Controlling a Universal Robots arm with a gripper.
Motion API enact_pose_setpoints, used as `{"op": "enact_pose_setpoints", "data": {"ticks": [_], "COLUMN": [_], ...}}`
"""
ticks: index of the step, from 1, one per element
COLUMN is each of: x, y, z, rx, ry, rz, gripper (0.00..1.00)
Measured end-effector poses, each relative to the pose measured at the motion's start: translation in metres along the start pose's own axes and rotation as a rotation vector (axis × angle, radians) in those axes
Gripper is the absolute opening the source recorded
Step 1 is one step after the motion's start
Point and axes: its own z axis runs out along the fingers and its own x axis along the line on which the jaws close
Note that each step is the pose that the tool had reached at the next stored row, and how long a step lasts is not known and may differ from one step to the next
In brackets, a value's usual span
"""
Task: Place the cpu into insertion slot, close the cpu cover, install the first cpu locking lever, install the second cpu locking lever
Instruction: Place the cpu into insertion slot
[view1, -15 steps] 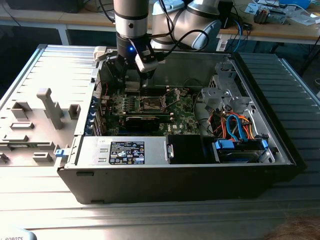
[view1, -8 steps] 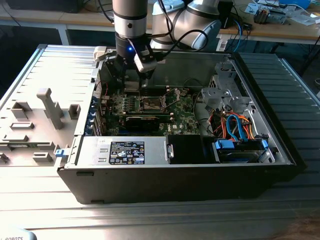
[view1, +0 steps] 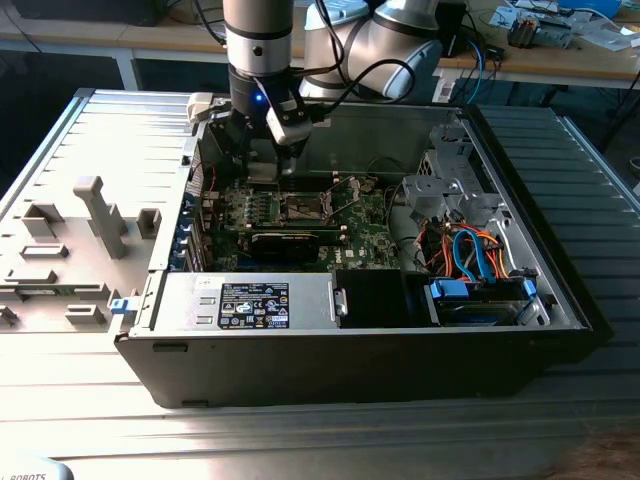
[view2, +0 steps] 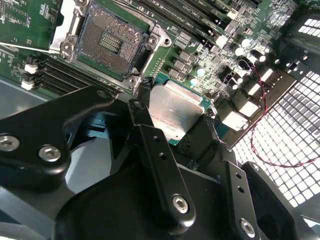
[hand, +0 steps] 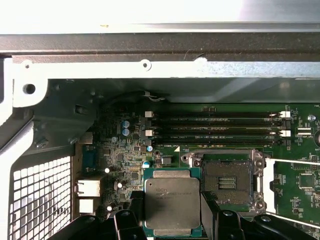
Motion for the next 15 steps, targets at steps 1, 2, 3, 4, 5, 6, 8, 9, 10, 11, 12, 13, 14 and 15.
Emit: {"op": "enact_pose_setpoints", "data": {"ticks": [1, 2, 3, 4, 5, 6, 8, 9, 10, 11, 12, 13, 14, 15], "x": [0.0001, 0.0003, 0.0006, 0.0009, 0.0012, 0.0015, 0.0021, 0.0024, 0.0030, 0.0033, 0.0034, 0.0036, 0.0041, 0.0044], "y": [0.0000, 0.0000, 0.0000, 0.0000, 0.0001, 0.0001, 0.0001, 0.0001, 0.0002, 0.0003, 0.0003, 0.0003, 0.0003, 0.0003], "z": [0.0000, 0.0000, 0.0000, 0.0000, 0.0000, 0.0000, 0.0000, 0.0000, 0.0000, 0.0001, 0.0001, 0.0001, 0.0001, 0.0001], "rx": [0.0000, 0.0000, 0.0000, 0.0000, 0.0000, 0.0000, 0.0000, 0.0000, 0.0001, 0.0000, 0.0000, 0.0000, 0.0000, 0.0000], "ry": [0.0000, 0.0000, 0.0000, -0.0001, 0.0000, 0.0000, 0.0000, 0.0000, 0.0000, 0.0000, 0.0000, 0.0000, 0.0000, 0.0000], "rz": [0.000, 0.000, 0.000, 0.000, 0.000, 0.000, 0.000, 0.000, 0.000, 0.000, 0.000, 0.000, 0.000, 0.000], "gripper": [0.54, 0.54, 0.54, 0.54, 0.54, 0.54, 0.54, 0.54, 0.54, 0.54, 0.54, 0.54, 0.54, 0.54]}}
